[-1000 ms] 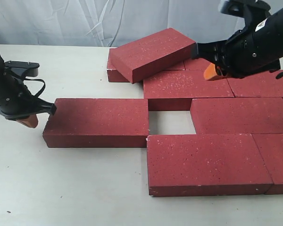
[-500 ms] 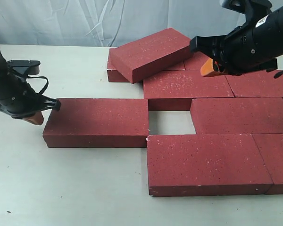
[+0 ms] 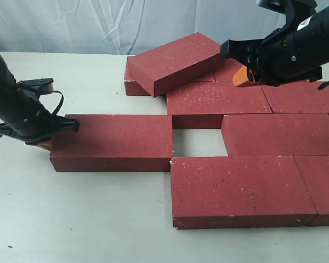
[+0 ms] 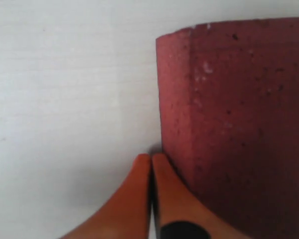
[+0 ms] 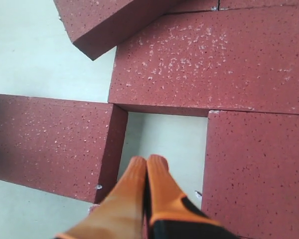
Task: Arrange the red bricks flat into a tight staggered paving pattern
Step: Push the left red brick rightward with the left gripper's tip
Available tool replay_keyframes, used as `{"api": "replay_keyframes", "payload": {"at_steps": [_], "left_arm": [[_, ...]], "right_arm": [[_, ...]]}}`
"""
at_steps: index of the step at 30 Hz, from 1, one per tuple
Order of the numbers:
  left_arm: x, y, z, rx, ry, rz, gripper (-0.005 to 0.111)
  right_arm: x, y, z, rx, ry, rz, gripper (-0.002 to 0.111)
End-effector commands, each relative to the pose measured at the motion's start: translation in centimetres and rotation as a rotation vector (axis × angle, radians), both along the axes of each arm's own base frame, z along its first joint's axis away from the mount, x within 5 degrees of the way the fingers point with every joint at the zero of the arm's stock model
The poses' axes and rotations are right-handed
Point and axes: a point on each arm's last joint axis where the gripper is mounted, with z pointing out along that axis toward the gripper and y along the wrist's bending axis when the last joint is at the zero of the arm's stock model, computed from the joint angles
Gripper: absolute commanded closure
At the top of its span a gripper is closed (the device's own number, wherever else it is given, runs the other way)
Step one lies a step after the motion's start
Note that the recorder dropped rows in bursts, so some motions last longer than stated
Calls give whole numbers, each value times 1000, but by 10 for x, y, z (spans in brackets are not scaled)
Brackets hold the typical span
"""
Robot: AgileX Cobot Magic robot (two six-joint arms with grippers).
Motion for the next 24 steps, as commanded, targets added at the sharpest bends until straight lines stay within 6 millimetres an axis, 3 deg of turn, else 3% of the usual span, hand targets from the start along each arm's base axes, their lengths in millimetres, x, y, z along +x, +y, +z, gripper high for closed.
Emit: {"api": "replay_keyframes", "payload": {"at_steps": [1, 12, 24], "left_arm": [[1, -16, 2, -21, -25, -37, 107], [-1, -45, 4, -31, -74, -90, 107], [-1, -52, 5, -72, -79, -74, 107]], "right_arm": [[1, -2, 3, 3, -26, -10, 109], [1, -2, 3, 4, -28, -11, 109], [1, -2, 3, 7, -31, -14, 109]]}}
